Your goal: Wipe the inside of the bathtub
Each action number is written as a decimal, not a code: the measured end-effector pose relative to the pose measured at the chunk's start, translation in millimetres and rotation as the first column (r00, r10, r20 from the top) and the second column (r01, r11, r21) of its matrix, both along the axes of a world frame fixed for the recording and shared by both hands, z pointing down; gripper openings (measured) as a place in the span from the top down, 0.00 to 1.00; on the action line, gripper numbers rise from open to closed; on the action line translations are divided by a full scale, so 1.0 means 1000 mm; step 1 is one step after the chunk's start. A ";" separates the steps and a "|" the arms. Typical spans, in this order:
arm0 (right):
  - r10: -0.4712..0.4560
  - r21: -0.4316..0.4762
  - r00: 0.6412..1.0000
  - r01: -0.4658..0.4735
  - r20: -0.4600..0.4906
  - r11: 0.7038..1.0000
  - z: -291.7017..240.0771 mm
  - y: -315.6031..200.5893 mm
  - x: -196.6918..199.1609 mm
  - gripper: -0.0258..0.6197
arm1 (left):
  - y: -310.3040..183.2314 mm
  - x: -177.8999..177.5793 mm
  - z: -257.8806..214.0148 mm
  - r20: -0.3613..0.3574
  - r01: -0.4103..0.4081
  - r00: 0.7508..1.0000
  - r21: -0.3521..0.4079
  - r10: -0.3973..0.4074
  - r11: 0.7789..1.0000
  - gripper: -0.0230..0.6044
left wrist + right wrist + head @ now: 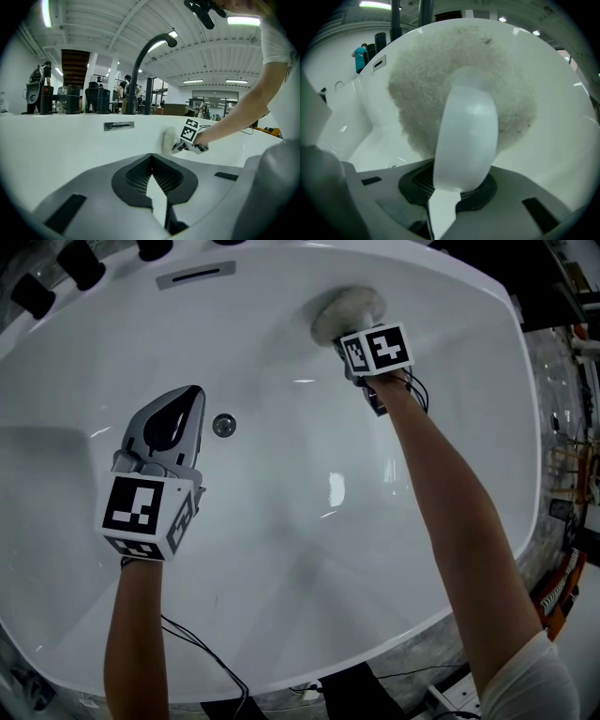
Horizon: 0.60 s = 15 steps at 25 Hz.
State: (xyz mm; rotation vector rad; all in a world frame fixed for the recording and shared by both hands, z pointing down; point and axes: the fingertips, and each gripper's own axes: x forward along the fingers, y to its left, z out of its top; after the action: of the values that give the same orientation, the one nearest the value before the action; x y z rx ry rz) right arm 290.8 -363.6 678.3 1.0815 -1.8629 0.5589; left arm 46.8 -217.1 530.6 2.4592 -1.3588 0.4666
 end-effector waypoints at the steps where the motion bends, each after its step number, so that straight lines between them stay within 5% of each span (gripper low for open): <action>1: -0.010 -0.001 1.000 0.010 0.002 1.000 0.000 0.001 -0.008 0.81 | 0.001 -0.003 0.000 0.000 0.002 1.000 -0.001 -0.002 1.000 0.95; 15: -0.071 -0.012 0.997 0.072 0.040 0.997 -0.007 0.021 -0.111 0.81 | 0.012 -0.064 -0.009 0.003 0.013 1.000 0.001 -0.013 1.000 0.95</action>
State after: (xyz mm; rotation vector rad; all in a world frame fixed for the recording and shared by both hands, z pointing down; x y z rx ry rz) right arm 179.9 -342.1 671.8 0.9977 -1.9218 0.5541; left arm -17.3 -205.1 522.1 2.4502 -1.3759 0.4672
